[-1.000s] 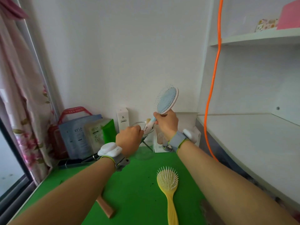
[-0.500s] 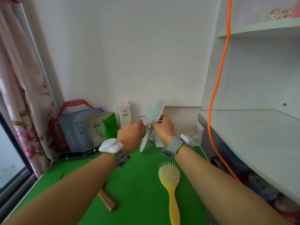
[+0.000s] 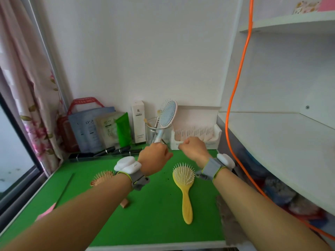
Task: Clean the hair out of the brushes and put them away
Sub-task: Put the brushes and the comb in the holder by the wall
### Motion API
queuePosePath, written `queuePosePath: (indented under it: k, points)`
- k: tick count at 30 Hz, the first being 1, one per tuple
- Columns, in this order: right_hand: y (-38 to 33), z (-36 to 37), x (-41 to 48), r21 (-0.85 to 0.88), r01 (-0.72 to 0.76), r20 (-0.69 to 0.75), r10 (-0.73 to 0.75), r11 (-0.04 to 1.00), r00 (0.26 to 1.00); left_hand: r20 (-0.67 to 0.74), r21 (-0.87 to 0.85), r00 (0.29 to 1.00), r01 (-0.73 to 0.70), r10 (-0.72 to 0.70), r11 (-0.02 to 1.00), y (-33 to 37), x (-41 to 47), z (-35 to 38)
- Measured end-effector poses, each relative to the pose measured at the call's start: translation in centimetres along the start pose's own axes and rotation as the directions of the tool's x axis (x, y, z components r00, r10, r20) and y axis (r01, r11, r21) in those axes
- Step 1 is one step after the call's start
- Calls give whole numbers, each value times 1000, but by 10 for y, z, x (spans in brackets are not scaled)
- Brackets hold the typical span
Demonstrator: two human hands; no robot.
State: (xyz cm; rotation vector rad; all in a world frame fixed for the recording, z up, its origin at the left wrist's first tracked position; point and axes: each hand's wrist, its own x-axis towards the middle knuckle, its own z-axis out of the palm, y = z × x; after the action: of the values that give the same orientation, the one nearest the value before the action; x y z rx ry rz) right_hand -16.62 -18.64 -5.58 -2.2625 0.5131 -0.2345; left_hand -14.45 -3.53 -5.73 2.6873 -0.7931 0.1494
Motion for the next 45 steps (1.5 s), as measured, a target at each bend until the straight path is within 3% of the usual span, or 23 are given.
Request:
queuePosePath:
  k: [5, 14, 20, 26, 32, 38, 45]
  points:
    - [28, -1, -16, -105, -110, 41, 115, 988, 993, 127, -95, 990, 68, -55, 993, 7, -15, 14]
    - [47, 5, -34, -179, -134, 85, 152, 975, 985, 258, -264, 958, 193, -123, 945, 14, -21, 30]
    - [40, 8, -37, -92, -105, 102, 114, 990, 988, 227, -466, 964, 232, -138, 854, 19, -23, 28]
    - [39, 9, -43, -132, -108, 72, 118, 985, 990, 168, -478, 973, 219, -156, 851, 20, -29, 25]
    - [30, 9, -61, -319, -38, 148, 89, 947, 985, 206, -519, 951, 307, -232, 798, 8, -35, 19]
    - [27, 20, -77, -522, 47, 232, 89, 851, 969, 245, -480, 945, 312, -216, 820, 6, -45, 19]
    - [27, 8, -77, -278, -31, 144, 73, 960, 987, 248, -527, 941, 329, -228, 784, 1, -52, 9]
